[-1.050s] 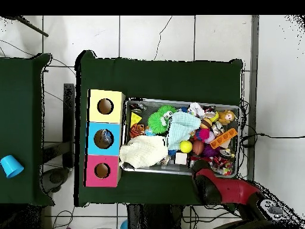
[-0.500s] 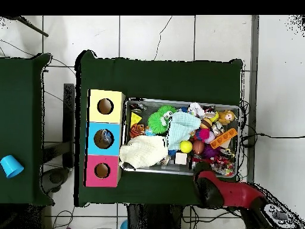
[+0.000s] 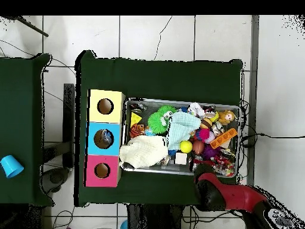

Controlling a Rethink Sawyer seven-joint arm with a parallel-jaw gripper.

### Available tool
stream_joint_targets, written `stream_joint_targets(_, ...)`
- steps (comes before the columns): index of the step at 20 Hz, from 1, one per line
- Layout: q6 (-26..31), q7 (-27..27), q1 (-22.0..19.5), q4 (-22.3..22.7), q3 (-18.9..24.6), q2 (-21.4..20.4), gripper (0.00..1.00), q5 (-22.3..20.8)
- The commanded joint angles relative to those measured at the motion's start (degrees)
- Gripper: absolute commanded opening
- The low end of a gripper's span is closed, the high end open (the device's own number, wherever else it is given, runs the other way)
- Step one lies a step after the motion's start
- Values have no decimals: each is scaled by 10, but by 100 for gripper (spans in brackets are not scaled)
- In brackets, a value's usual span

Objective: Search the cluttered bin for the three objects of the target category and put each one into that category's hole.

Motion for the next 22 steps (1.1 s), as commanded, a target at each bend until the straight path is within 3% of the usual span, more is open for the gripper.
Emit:
stream_joint_targets(1,138,8,-20,43,8,-8,0,-16)
stream_joint_targets(22,207,-10,-51,111,50,-100,0,4)
